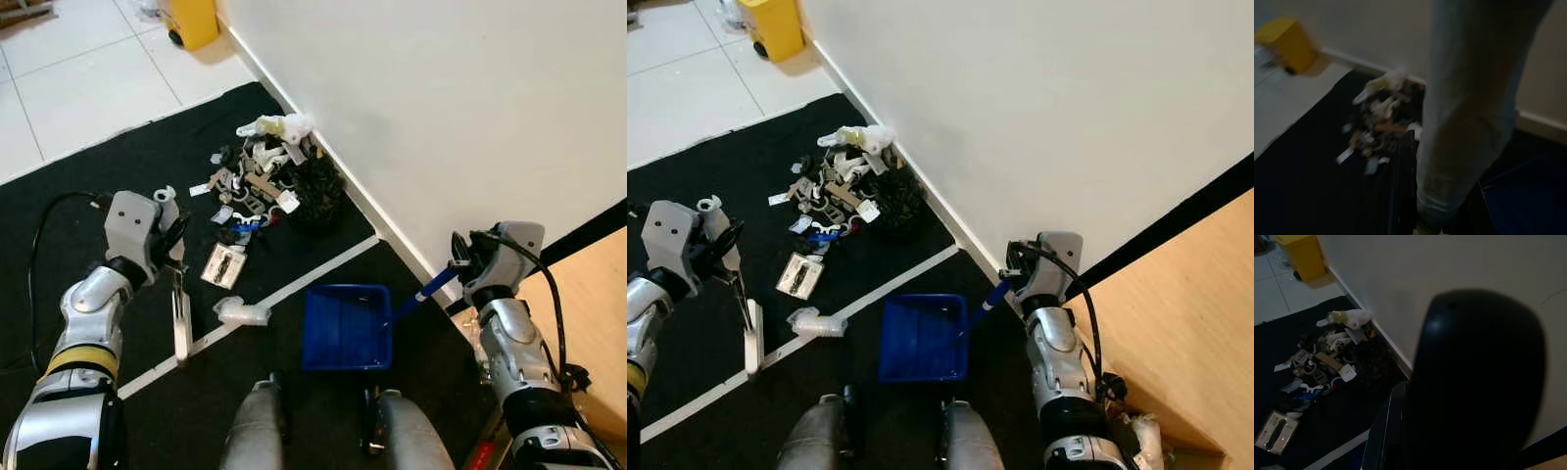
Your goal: Sweep floor
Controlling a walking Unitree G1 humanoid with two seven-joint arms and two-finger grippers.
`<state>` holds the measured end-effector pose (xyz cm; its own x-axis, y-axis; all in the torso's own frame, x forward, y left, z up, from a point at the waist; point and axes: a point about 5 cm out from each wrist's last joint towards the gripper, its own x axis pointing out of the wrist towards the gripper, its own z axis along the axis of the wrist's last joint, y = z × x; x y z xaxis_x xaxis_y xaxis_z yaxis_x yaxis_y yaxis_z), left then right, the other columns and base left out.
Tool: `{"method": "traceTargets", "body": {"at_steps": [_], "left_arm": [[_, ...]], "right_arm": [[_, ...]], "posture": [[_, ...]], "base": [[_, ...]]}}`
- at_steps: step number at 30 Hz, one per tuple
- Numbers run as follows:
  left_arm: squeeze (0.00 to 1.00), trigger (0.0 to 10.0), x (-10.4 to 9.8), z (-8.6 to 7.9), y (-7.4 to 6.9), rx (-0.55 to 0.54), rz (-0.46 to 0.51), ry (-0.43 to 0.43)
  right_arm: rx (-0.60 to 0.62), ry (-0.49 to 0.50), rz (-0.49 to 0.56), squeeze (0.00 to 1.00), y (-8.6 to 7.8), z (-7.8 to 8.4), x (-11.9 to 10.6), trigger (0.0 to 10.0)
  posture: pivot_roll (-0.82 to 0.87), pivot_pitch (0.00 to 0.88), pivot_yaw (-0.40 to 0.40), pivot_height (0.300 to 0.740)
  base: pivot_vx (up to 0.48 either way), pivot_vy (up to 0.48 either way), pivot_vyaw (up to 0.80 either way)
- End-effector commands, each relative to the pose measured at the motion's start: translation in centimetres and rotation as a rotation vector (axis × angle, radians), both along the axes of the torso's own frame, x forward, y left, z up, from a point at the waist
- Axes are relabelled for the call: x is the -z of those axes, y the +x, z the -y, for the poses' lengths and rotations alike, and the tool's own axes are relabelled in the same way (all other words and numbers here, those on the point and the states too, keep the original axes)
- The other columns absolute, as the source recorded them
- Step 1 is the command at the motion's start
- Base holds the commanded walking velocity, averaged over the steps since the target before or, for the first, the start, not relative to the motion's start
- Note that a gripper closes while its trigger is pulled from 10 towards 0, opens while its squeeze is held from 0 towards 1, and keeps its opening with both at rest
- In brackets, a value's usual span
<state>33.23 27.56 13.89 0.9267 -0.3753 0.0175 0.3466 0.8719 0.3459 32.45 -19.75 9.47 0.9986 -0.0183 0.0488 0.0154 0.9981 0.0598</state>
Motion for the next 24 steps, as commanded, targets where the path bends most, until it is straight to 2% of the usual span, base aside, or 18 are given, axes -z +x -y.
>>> {"method": "traceTargets", "body": {"at_steps": [1,2,3,5,6,14,24], "left_arm": [[0.03,10.0,0.8,1.8,0.1,0.096,-0.024,-0.016],[0.03,10.0,1.0,2.7,0.3,0.138,-0.037,-0.045],[0.03,10.0,1.0,2.7,0.3,0.138,-0.037,-0.045],[0.03,10.0,1.2,3.8,0.6,0.185,-0.051,-0.083],[0.03,10.0,1.4,4.8,0.8,0.206,-0.057,-0.124],[0.03,10.0,1.6,6.1,1.1,0.231,-0.057,-0.185],[0.03,10.0,-0.8,8.8,2.6,0.307,0.038,-0.332]], "right_arm": [[0.022,0.0,0.014,0.0,-0.4,0.7,0.0,10.0],[0.021,-0.001,0.014,0.0,-0.3,0.7,0.0,10.0],[0.021,-0.001,0.014,0.0,-0.3,0.7,0.0,10.0],[0.017,-0.002,0.014,0.0,-0.2,0.6,-0.1,10.0],[0.013,-0.002,0.015,0.0,-0.1,0.4,-0.2,10.0],[0.008,-0.007,0.015,0.0,0.0,0.4,-0.3,10.0],[0.003,-0.01,0.011,0.0,0.1,0.3,-0.3,10.0]], "posture": [[-0.01,0.295,-0.035,0.74],[-0.01,0.294,-0.037,0.74],[-0.01,0.294,-0.037,0.74],[0.0,0.292,-0.036,0.74],[-0.01,0.29,-0.037,0.74],[-0.02,0.288,-0.043,0.74],[-0.01,0.277,-0.043,0.74]], "base": [[0.0,0.0,0.0],[0.0,0.0,0.0],[0.0,0.0,0.0],[0.0,0.0,0.0],[0.0,0.0,0.0],[0.0,0.0,0.0],[0.0,0.0,0.0]]}}
